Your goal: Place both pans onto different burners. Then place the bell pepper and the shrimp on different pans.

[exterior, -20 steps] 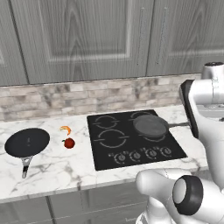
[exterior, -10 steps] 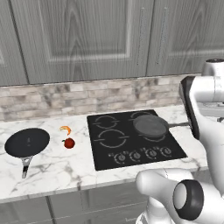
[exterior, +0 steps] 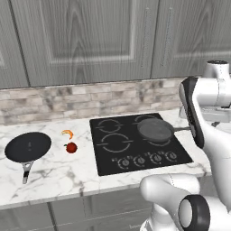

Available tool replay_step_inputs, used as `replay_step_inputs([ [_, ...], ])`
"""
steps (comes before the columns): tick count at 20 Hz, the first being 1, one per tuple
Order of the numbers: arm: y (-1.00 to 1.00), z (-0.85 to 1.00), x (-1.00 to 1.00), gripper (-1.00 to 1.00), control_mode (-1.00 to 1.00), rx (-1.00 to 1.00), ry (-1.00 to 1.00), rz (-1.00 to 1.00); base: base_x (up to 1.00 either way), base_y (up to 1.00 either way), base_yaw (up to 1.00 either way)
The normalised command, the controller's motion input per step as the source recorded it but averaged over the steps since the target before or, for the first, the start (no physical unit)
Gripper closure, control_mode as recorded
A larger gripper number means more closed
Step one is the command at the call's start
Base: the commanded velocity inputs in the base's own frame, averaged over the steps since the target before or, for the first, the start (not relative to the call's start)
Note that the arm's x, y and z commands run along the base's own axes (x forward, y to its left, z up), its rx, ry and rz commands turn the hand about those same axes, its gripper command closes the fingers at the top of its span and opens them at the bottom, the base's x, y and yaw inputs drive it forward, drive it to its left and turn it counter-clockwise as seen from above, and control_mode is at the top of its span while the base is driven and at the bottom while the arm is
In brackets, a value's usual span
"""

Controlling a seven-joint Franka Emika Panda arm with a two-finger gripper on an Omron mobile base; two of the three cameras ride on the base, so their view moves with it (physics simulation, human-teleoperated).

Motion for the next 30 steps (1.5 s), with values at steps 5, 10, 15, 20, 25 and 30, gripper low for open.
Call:
replay_step_inputs([
  [5, 0.49, 0.02, 0.0, -1.0, -1.0, 0.02, -0.06, 0.09, 0.0, 0.0, 0.0],
  [10, 0.26, 0.0, 0.0, -1.0, -1.0, 0.0, -0.08, 0.12, 0.0, 0.0, 0.0],
  [15, 0.12, 0.0, 0.0, -1.0, -1.0, 0.0, -0.09, 0.09, 0.0, 0.0, 0.0],
  [20, 0.18, 0.0, 0.01, -1.0, -1.0, 0.0, -0.04, 0.09, 0.0, 0.0, 0.0],
  [25, 0.24, 0.0, 0.07, -1.0, -1.0, 0.0, -0.04, 0.09, 0.0, 0.0, 0.0],
  [30, 0.25, 0.0, 0.03, -1.0, -1.0, 0.0, 0.0, 0.06, 0.0, 0.0, 0.0],
])
